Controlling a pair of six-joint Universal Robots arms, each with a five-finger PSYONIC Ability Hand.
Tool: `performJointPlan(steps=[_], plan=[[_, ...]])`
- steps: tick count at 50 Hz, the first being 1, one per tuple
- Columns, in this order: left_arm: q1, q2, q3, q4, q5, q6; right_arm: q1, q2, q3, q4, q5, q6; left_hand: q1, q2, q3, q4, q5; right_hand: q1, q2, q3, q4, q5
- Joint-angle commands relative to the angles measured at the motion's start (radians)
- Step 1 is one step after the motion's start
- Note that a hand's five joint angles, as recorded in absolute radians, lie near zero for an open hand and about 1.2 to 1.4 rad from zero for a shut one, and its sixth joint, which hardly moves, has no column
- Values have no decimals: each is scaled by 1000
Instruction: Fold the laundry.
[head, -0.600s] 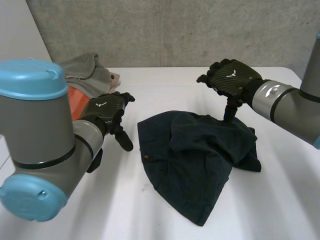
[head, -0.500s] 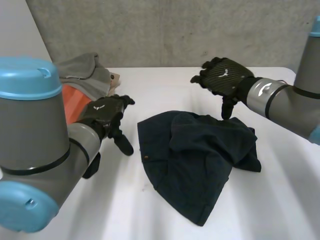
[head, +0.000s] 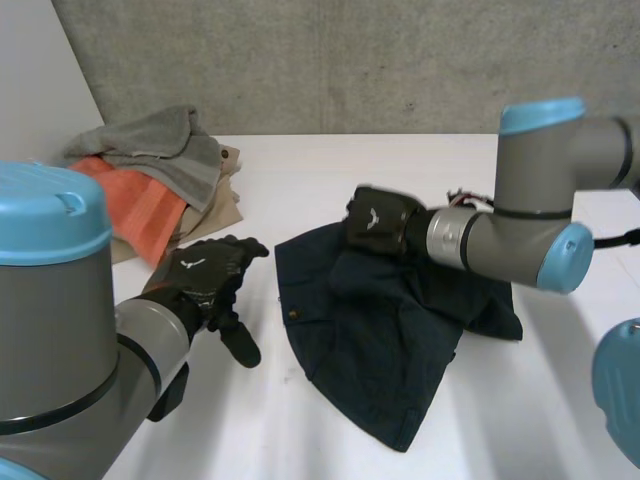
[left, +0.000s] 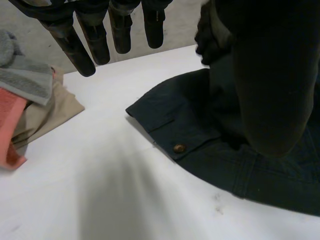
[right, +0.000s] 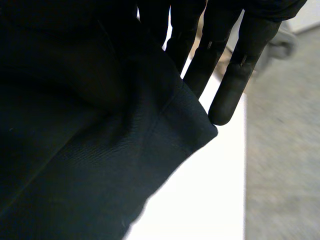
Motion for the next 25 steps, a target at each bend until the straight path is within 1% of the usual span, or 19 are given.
performJointPlan(steps=[1, 3, 4, 7, 8, 12, 16, 19, 21, 23, 25], plan=[[-46, -103, 65, 14, 22, -1, 18, -210, 46, -33, 188, 359, -28, -32, -33, -25, -51, 264, 223, 221, 208, 252], [-61, -142, 91, 9, 24, -4, 21, -256, 84, -53, 223, 404, -28, -32, -33, -25, -51, 264, 223, 221, 208, 252], [-74, -183, 119, 3, 27, -9, 22, -306, 128, -74, 260, 429, -28, -32, -33, -25, -51, 264, 223, 221, 208, 252], [-95, -246, 168, -14, 30, -26, 24, -386, 198, -111, 314, 437, -28, -32, -33, -25, -51, 264, 223, 221, 208, 252], [-109, -286, 203, -35, 32, -46, 27, -438, 242, -134, 349, 435, -28, -32, -33, -25, -51, 264, 223, 221, 208, 252], [-153, -381, 300, -99, 53, -112, 38, -546, 336, -194, 419, 440, -28, -32, -33, -25, -51, 264, 223, 221, 208, 252], [-199, -476, 410, -156, 59, -159, 59, -624, 403, -225, 475, 446, -28, -32, -33, -25, -51, 264, 223, 221, 208, 252], [-255, -563, 528, -213, 38, -190, 79, -673, 440, -225, 528, 473, -28, -32, -33, -25, -51, 264, 223, 221, 208, 252], [-273, -590, 570, -228, 29, -196, 87, -693, 449, -225, 558, 495, -28, -32, -33, -25, -51, 264, 223, 221, 208, 252], [-316, -643, 649, -247, 1, -201, 91, -703, 451, -222, 571, 509, -28, -32, -33, -25, -51, 264, 223, 221, 208, 252], [-333, -666, 686, -248, -19, -201, 98, -713, 456, -217, 590, 527, -28, -32, -33, -25, -51, 264, 223, 221, 208, 252]])
